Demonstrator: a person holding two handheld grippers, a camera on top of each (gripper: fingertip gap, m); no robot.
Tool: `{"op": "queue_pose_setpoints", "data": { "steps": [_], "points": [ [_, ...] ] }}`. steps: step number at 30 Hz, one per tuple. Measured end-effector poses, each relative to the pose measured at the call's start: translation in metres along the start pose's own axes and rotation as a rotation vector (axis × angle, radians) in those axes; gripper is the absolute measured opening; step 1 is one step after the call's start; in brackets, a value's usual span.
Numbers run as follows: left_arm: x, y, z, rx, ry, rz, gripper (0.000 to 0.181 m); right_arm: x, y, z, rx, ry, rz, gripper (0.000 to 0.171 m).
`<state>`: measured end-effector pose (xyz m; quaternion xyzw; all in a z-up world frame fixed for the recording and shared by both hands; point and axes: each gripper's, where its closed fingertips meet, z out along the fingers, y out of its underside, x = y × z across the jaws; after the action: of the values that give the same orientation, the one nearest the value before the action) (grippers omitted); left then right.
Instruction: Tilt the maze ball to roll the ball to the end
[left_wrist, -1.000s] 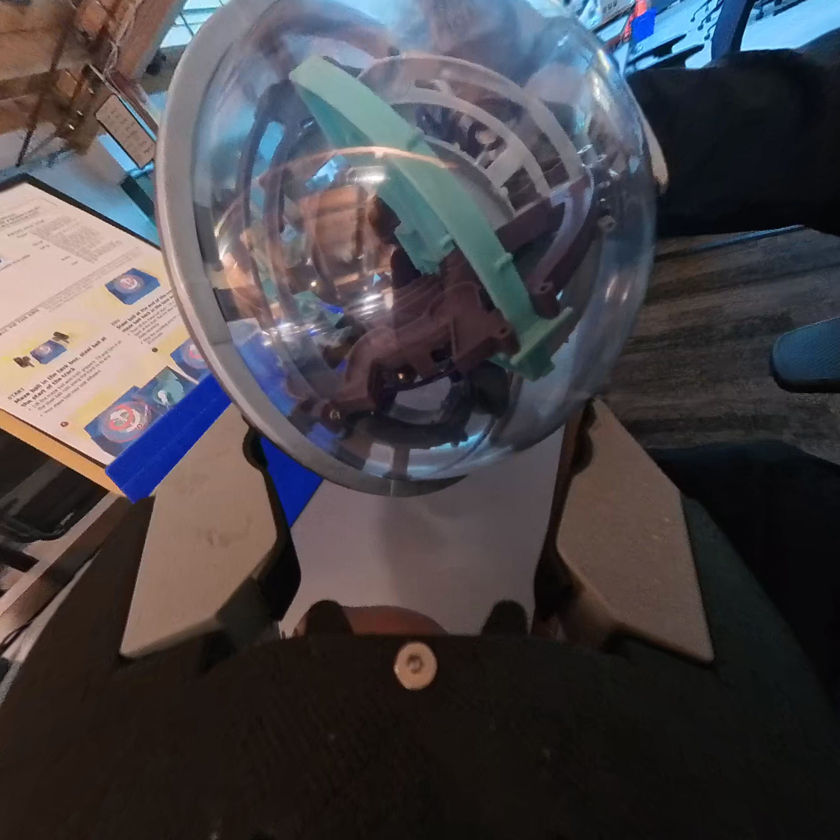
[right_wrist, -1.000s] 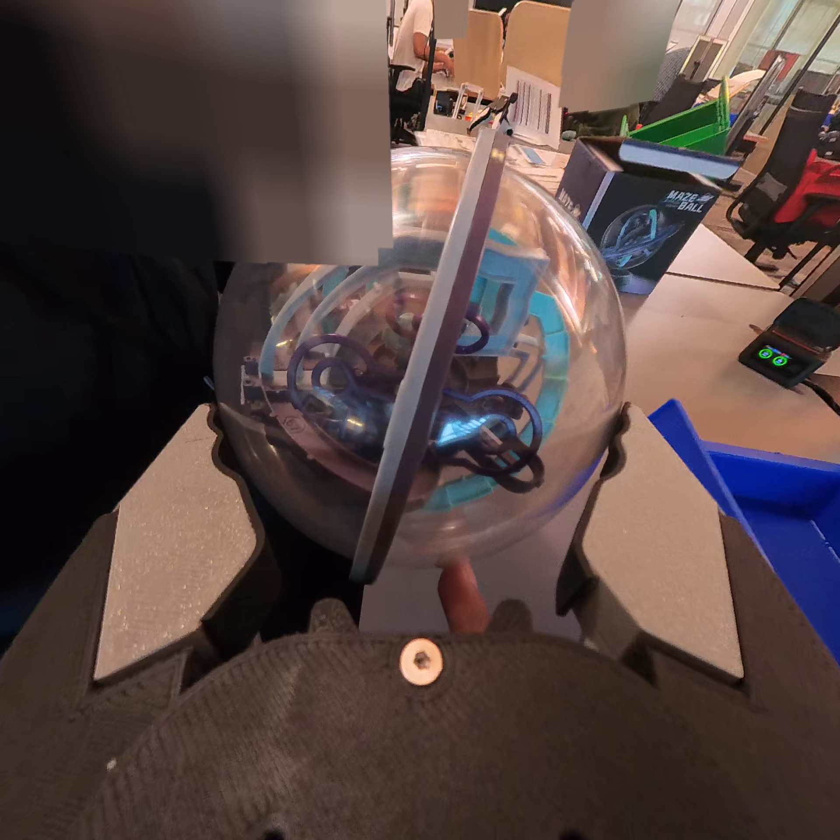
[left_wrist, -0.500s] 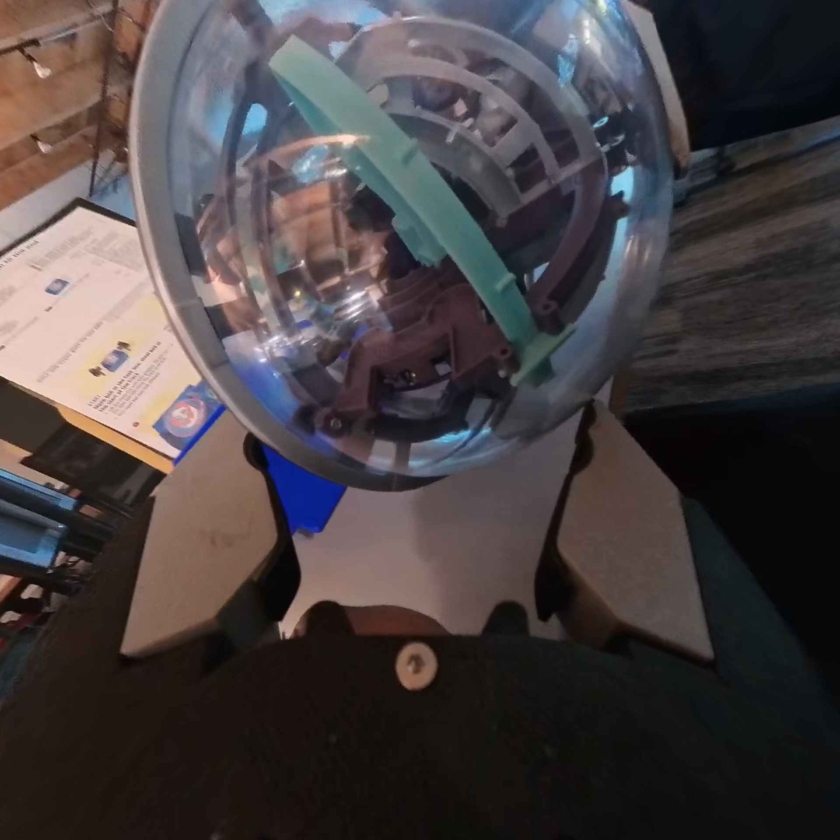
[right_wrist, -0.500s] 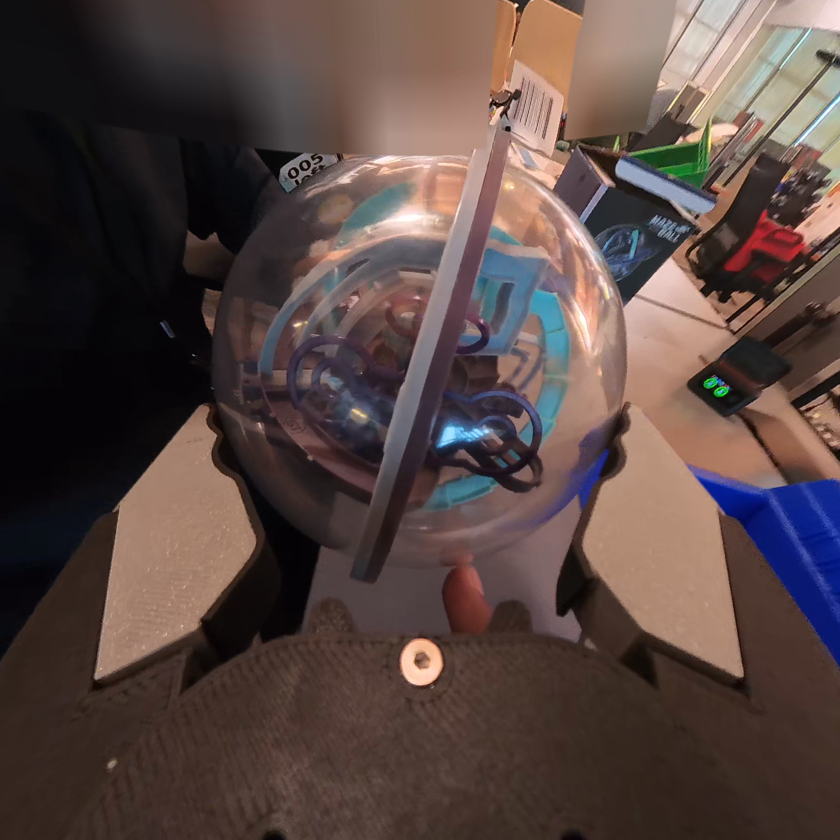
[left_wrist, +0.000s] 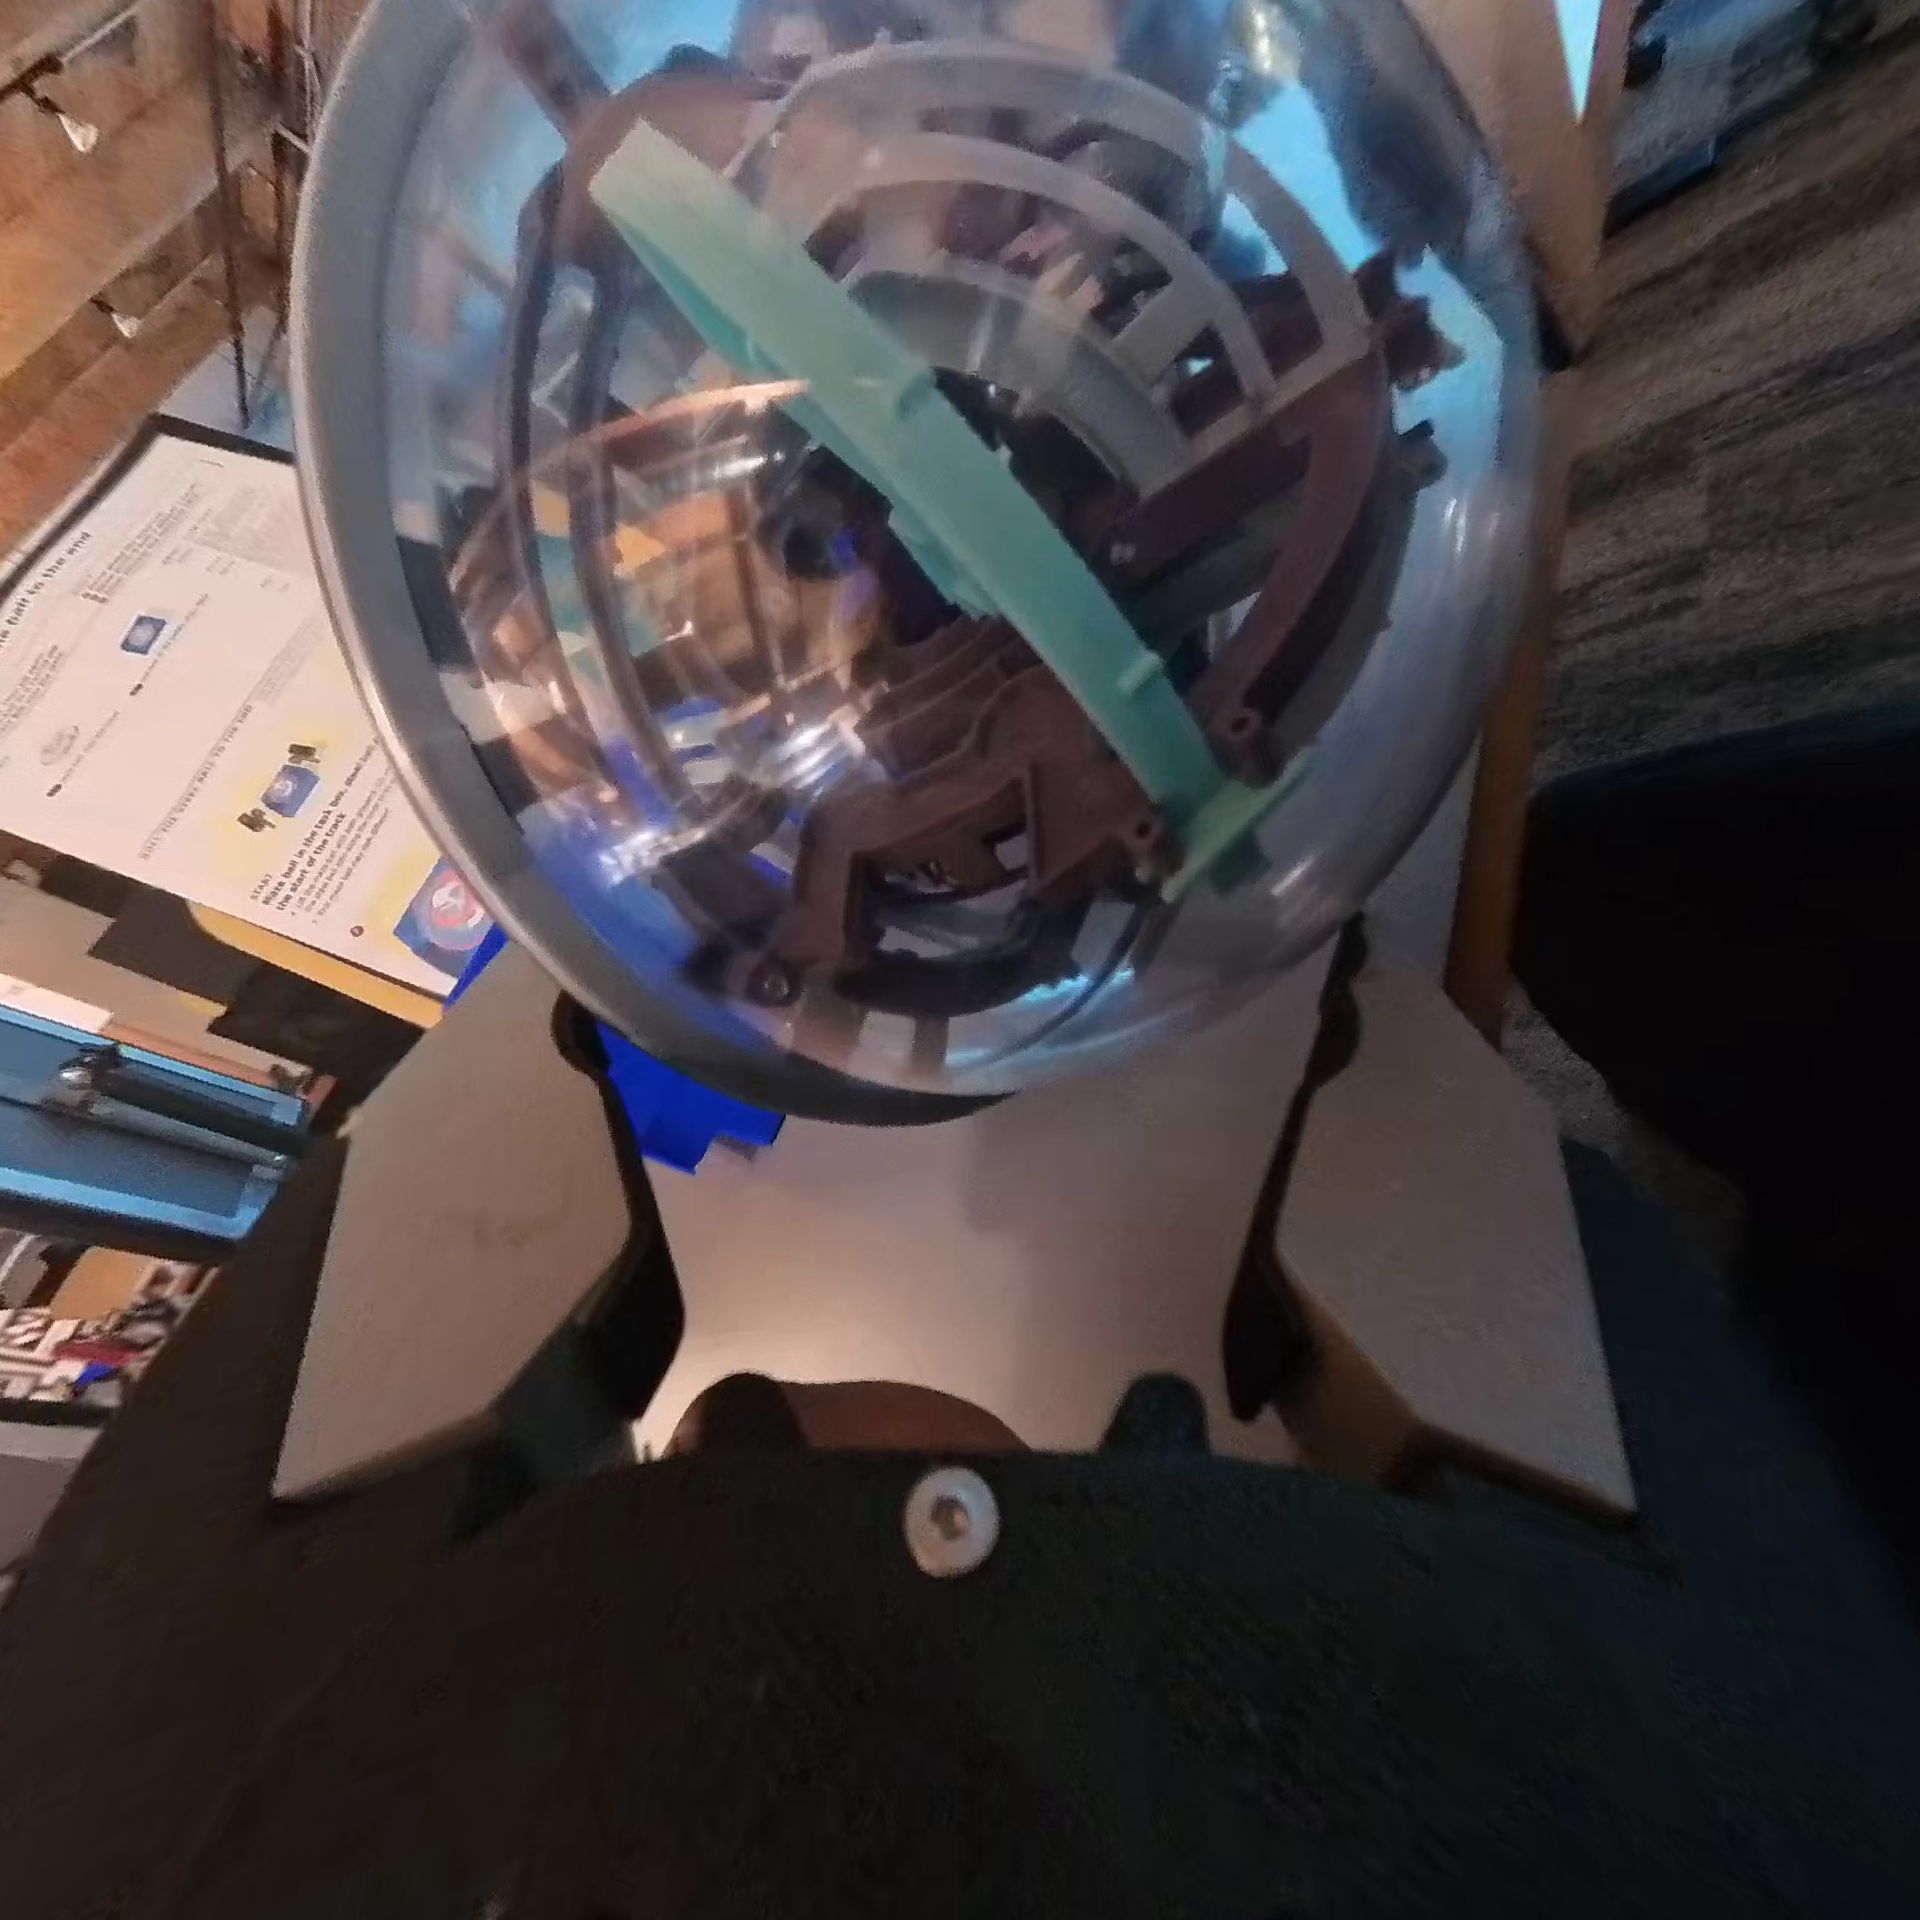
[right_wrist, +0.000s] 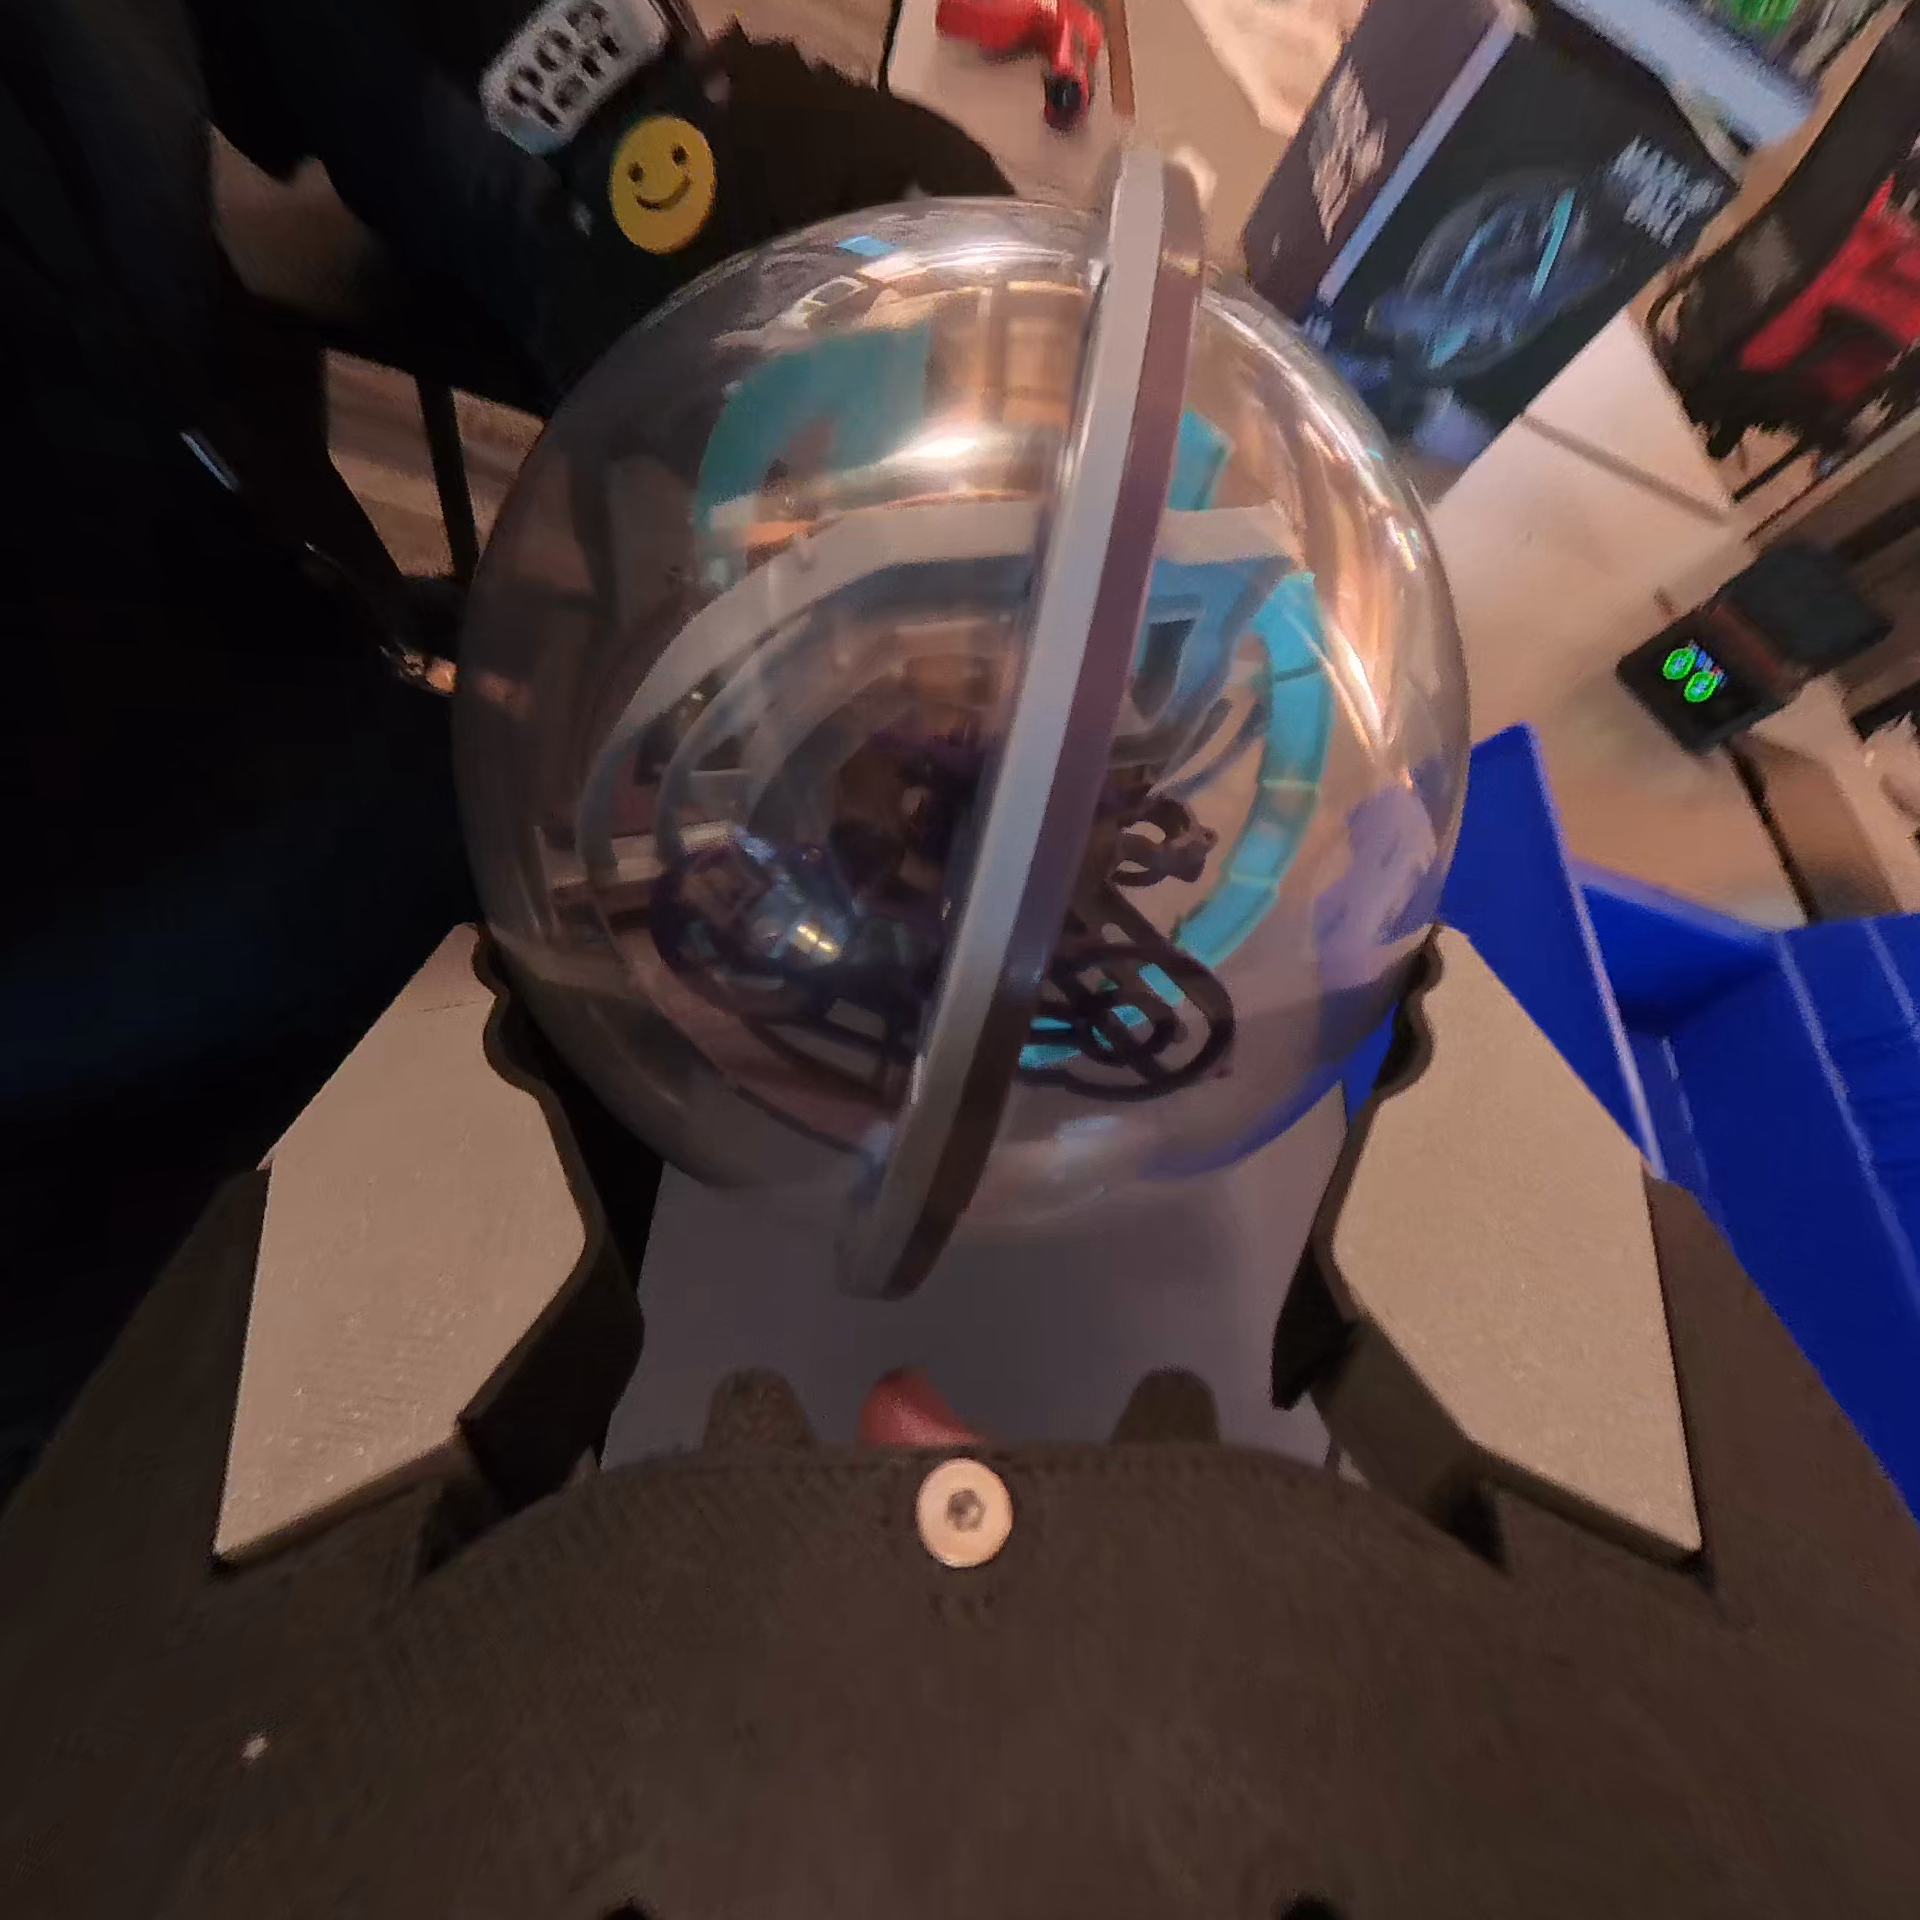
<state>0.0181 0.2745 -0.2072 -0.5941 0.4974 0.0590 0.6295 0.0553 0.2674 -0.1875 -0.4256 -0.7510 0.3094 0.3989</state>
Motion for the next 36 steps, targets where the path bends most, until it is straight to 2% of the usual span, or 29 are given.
{"op": "queue_pose_setpoints", "data": {
  "steps": [1,7,13,22,25,31,36],
  "points": [
    [0.000,0.003,0.001,-0.011,-0.005,0.015,0.136,0.001,0.003,0.001,-0.017,-0.001,0.007,0.158],
    [0.007,0.018,0.008,-0.052,0.002,0.046,0.137,0.005,0.026,0.013,-0.111,-0.017,0.045,0.158],
    [0.005,0.021,0.010,-0.053,-0.001,0.041,0.137,0.006,0.023,0.012,-0.074,-0.023,0.080,0.156],
    [0.006,0.018,0.010,-0.046,-0.012,0.085,0.129,0.010,-0.014,0.000,0.090,-0.080,0.231,0.151],
    [0.007,0.019,0.010,-0.052,-0.007,0.090,0.123,0.013,-0.028,-0.006,0.150,-0.103,0.291,0.141],
    [0.015,0.022,0.011,-0.057,0.041,0.054,0.119,0.004,-0.017,-0.001,0.052,-0.134,0.260,0.146],
    [0.023,0.017,0.010,-0.032,0.100,-0.017,0.116,0.003,-0.013,-0.001,0.049,-0.114,0.248,0.147]
  ]
}}
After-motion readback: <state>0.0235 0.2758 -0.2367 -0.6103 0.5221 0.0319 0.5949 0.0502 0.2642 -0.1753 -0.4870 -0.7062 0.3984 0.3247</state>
